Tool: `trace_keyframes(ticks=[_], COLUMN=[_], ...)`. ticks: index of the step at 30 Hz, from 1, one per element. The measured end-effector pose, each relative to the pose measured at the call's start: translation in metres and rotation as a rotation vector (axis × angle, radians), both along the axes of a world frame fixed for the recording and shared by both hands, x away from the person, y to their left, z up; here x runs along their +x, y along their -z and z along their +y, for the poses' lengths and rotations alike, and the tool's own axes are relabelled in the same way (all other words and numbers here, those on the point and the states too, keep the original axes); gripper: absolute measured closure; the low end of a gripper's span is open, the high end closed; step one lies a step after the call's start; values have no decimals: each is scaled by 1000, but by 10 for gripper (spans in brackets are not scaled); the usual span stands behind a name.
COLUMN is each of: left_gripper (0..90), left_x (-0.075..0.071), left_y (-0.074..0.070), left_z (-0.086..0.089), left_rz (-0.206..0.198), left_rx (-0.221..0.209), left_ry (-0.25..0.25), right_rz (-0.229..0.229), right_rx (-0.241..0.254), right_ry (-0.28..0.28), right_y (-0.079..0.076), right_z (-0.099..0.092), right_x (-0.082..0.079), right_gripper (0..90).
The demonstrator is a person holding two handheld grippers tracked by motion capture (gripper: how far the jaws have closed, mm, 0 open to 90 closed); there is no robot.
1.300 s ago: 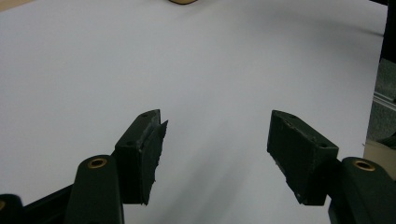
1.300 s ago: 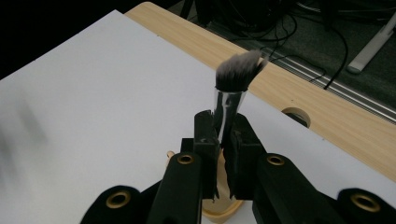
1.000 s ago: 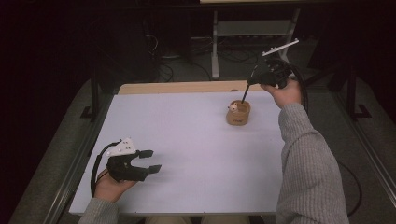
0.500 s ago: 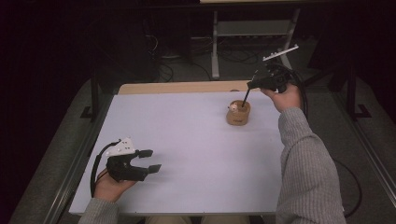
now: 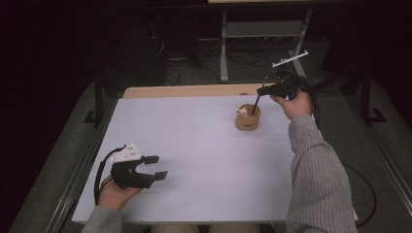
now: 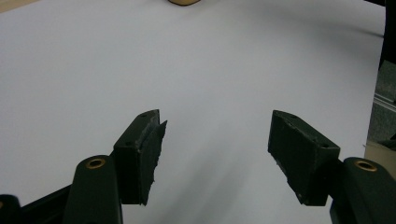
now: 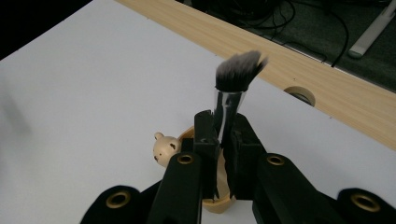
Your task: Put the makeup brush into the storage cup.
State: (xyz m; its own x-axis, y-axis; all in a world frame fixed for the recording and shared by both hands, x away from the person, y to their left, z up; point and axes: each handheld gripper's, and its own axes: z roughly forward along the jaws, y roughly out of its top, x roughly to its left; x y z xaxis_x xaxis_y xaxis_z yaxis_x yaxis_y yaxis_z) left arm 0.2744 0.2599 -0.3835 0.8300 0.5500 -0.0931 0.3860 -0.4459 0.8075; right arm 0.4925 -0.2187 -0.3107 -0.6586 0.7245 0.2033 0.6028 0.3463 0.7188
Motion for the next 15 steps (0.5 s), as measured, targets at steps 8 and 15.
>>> trace_keyframes(ticks=[8,15], left_gripper=[344,344], left_x=[0,0], left_y=[0,0], left_z=[0,0], left_rz=[-1,1], left_rx=[1,2], left_ry=[2,1], right_rz=[9,20], right_rx=[8,10], right_ry=[7,9], right_y=[9,17], right_z=[1,2], right_x=[0,0], right_gripper=[830,830])
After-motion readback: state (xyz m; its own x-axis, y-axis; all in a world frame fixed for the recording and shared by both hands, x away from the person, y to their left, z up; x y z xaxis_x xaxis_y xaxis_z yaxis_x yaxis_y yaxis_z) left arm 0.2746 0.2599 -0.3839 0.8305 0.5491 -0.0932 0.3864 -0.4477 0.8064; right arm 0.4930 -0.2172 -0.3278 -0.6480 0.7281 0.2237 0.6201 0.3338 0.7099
